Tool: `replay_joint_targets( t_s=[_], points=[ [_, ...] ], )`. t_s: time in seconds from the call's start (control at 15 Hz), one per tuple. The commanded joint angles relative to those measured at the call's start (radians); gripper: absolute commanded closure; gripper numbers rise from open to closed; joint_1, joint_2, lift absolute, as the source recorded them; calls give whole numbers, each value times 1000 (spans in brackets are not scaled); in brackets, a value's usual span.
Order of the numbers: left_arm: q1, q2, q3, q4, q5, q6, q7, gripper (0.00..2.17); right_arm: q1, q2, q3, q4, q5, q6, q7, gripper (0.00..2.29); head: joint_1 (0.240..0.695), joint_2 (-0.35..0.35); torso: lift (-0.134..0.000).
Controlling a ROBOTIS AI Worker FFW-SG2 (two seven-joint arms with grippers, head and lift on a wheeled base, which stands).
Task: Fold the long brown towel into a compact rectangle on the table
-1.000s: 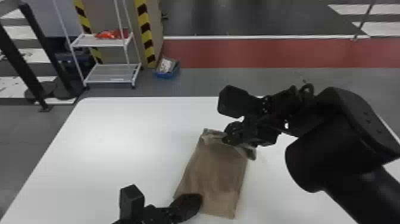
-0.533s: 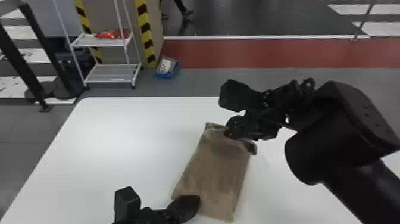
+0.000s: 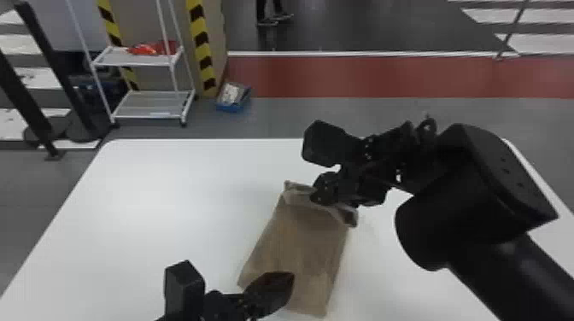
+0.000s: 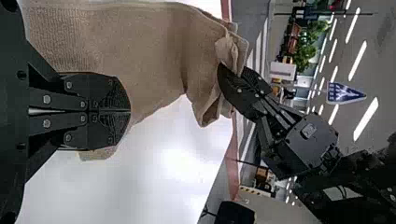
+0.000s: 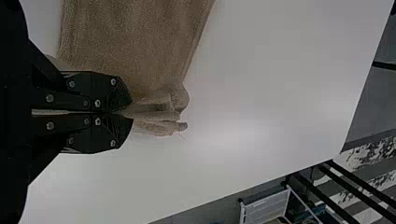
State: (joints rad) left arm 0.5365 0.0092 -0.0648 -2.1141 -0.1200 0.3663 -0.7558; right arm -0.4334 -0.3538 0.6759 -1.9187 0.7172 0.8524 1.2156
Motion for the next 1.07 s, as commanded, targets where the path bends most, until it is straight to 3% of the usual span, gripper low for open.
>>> replay_joint_targets(
  t_s=[0.0,0.27,0.8,1.0],
  points=[
    [-56,-12,5,77,-23,10,0,2064,18,-7,-1,-25,-1,3,2,1112,695,15,-125],
    [-98,-12,56,128,-24,10,21,2064,35,-24,-9,-72,-4,9,7,1112,695,33,-125],
    [-76,-12,155,92,59,20,26,2064,79,-44,-18,-121,-1,9,18,1112,695,103,-125],
    [-98,-12,163,108,42,72,30,2064,94,-44,-21,-132,7,9,18,1112,695,119,-125]
  ],
)
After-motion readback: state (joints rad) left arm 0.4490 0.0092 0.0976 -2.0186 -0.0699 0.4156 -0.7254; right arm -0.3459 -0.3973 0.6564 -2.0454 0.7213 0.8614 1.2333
